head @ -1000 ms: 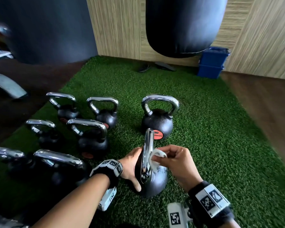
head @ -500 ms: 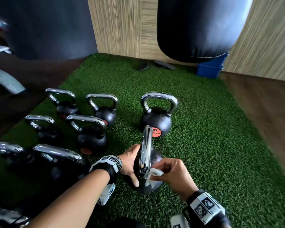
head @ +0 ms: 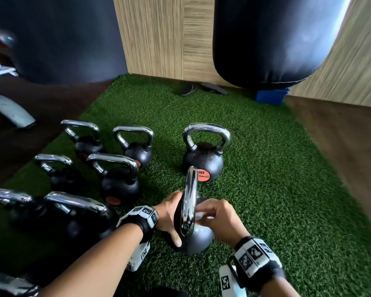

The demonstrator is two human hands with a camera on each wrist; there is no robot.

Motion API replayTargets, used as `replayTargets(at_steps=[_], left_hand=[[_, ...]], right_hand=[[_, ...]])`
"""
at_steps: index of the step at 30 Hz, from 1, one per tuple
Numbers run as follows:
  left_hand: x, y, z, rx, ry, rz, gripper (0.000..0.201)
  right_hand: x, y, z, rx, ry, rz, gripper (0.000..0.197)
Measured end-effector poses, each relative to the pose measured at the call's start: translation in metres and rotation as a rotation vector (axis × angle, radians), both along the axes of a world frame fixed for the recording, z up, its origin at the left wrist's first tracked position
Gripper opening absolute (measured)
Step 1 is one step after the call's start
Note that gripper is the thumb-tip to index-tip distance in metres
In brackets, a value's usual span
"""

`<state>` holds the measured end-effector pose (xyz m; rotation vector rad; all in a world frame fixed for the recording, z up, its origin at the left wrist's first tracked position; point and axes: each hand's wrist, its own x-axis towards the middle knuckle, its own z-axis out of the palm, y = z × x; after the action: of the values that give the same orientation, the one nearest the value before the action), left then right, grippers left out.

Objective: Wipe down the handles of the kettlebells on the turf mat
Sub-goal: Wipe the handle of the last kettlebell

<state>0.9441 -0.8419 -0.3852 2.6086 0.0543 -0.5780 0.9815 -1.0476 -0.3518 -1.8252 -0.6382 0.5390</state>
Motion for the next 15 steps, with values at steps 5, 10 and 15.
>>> replayTargets(at_steps=[5,10,15], left_hand=[[0.000,-0.002,-0.001,0.006,0.010,0.042,0.164],[-0.003,0.001,0.001,-0.042,-0.001,0.054,0.160],[-0.004,0.001,0.003,-0.056,-0.011,0.053,0.159]], right_hand=[[-0.002,0.008,0.000,-0.211,-0.320,0.171,0.017],[0.006,0.017,0.008,-0.257,-0.277,0.249,0.009],[0.011,0.018,0.013,-0.225,-0.095,0.307,0.020]])
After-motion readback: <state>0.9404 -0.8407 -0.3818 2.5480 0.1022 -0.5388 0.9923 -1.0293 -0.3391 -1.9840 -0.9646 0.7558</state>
